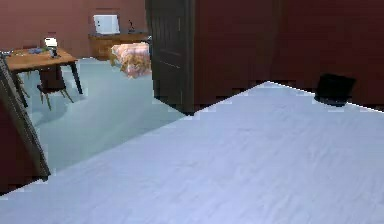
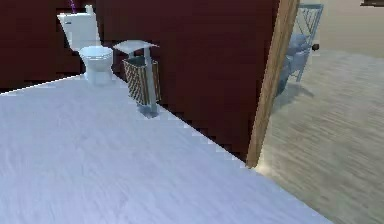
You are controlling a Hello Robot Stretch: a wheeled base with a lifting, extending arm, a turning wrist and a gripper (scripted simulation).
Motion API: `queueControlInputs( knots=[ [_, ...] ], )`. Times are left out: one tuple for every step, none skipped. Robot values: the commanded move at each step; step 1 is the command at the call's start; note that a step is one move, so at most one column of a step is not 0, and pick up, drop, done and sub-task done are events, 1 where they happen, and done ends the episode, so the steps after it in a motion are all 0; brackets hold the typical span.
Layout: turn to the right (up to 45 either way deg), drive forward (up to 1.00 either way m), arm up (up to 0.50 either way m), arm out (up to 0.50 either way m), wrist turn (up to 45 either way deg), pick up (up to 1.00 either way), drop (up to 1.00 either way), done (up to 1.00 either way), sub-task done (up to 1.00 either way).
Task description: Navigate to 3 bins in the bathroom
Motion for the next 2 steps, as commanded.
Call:
queueControlInputs(
  knots=[
    [45.0,0.00,0.00,0.00,0.0,0.00,0.00,0.00,0.00],
    [3.0,0.00,0.00,0.00,0.0,0.00,0.00,0.00,0.00]
  ],
)
